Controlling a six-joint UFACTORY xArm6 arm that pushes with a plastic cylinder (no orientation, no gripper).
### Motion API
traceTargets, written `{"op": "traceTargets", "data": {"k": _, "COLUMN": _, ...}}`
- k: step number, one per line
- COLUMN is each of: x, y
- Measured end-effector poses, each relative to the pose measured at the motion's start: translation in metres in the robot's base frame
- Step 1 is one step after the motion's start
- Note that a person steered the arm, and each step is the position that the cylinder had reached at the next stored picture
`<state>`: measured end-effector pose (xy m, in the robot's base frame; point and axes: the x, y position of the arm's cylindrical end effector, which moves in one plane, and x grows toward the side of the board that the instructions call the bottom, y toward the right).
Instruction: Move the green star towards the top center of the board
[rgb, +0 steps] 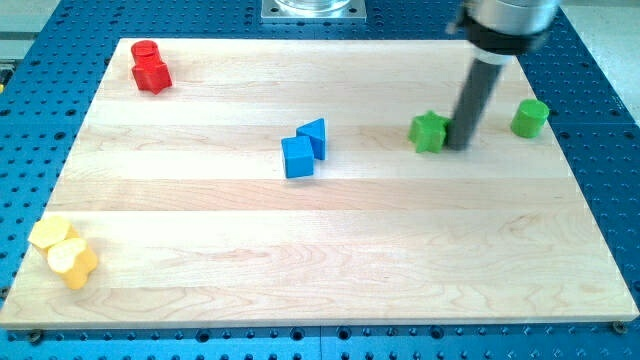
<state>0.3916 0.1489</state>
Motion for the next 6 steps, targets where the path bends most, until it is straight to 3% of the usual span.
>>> {"op": "traceTargets", "data": {"k": 1, "x": -0.027, "y": -0.046}}
{"op": "traceTargets", "data": {"k": 2, "x": 0.042, "y": -0.011}}
{"op": "traceTargets", "data": {"k": 3, "x": 0.005, "y": -0.051}}
{"op": "traceTargets", "data": {"k": 4, "x": -0.064, "y": -0.071}}
{"op": "traceTargets", "data": {"k": 5, "x": 0.007, "y": -0.056}}
{"op": "traceTargets", "data": {"k": 6, "x": 0.010, "y": -0.100}}
